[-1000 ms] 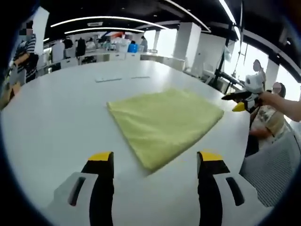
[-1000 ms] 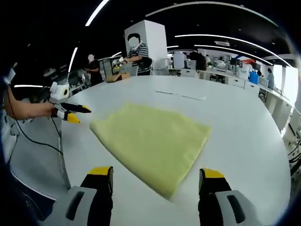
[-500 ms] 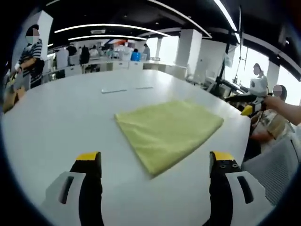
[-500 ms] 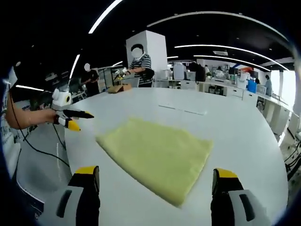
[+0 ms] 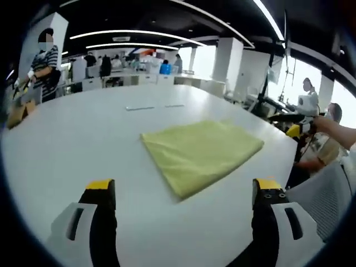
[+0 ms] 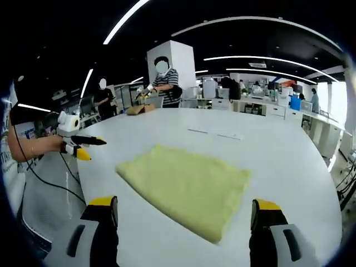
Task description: Fold the garment on the visible template until the final outline fits inside the template.
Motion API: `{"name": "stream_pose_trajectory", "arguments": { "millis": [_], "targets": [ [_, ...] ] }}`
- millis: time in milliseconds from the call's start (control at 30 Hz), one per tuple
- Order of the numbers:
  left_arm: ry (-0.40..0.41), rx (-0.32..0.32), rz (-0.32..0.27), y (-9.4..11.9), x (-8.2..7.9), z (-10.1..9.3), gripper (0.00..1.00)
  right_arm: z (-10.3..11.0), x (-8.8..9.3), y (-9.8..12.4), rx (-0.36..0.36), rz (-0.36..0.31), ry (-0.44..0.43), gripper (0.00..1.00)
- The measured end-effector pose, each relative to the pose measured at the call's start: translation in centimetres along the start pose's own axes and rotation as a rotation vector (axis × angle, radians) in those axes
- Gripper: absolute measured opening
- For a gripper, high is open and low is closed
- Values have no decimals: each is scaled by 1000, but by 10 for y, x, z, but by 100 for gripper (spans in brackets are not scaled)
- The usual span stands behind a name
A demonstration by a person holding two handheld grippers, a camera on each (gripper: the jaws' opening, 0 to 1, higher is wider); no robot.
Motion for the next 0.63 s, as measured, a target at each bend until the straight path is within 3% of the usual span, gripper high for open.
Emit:
{"name": "stream_pose_trajectory", "arguments": {
  "millis": [400, 633],
  "targets": [
    [-1, 5, 4, 2, 2, -1, 96, 0, 2, 6, 15, 18, 22, 96],
    [-41, 14, 29, 3, 1, -2, 94, 0, 3, 8, 14, 17, 22, 95]
  ]
}}
Point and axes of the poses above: the point that each gripper's makers call its tool centre point, and the gripper's own axes: y roughly backward along the fingers, z roughly to its left, x roughly out of its underside, the point moved 10 cm from there along y, roughly backward along the fingers, and after that the axes turned 6 degrees about -x, right-handed, at the moved point
